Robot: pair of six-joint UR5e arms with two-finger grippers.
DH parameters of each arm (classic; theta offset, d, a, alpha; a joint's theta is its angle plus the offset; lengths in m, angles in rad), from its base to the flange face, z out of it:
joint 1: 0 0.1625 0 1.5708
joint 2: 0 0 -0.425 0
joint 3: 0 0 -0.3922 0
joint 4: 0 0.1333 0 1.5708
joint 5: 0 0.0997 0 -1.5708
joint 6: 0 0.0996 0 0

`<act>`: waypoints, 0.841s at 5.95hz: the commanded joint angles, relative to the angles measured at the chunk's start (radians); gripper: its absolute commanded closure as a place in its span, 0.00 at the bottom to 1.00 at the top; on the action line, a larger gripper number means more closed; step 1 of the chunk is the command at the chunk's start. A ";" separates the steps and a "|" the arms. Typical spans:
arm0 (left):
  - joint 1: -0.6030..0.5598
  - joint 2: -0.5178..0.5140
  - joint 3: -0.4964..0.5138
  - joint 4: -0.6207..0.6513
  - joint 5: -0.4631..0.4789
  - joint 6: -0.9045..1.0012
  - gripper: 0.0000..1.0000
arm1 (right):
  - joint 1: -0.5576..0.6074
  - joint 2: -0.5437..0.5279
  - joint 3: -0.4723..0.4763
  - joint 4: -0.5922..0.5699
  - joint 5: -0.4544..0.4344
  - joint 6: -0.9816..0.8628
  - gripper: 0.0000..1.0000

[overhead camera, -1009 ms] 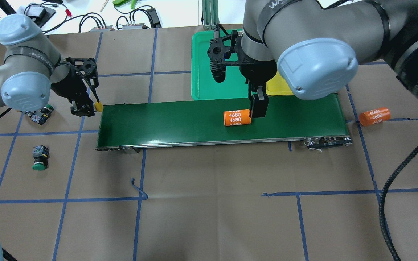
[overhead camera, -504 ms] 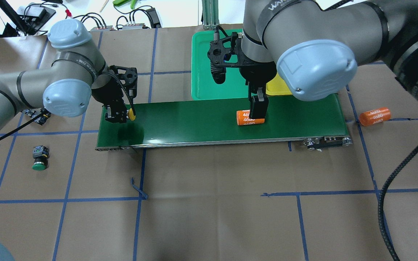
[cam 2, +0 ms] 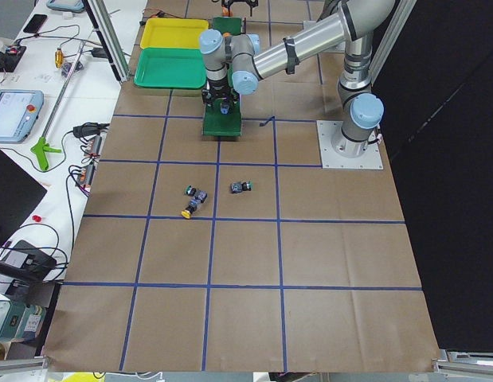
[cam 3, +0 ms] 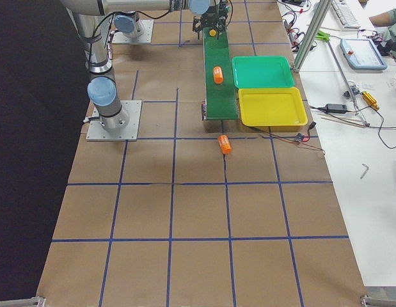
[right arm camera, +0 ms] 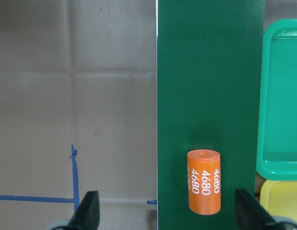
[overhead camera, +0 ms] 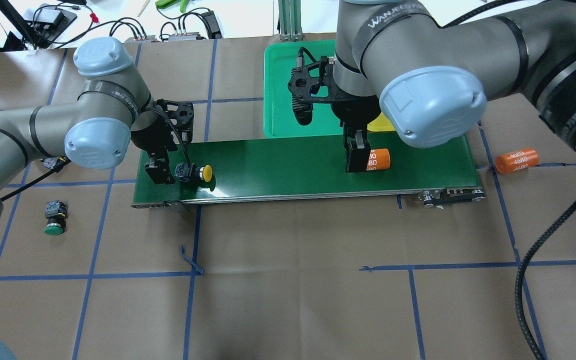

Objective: Sort buttons by color to trays
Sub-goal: 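Grasp a green-capped button with left gripper while right reaches yellow button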

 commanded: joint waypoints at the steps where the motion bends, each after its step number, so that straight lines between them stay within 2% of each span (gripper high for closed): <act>1: 0.228 0.022 -0.025 -0.011 -0.012 -0.034 0.01 | 0.002 0.000 0.014 -0.050 0.005 0.004 0.00; 3: 0.403 0.014 -0.038 0.006 -0.013 -0.191 0.01 | 0.016 0.070 0.023 -0.177 0.005 0.114 0.00; 5: 0.537 -0.012 -0.045 0.017 -0.014 -0.366 0.01 | 0.060 0.126 0.021 -0.253 0.003 0.133 0.00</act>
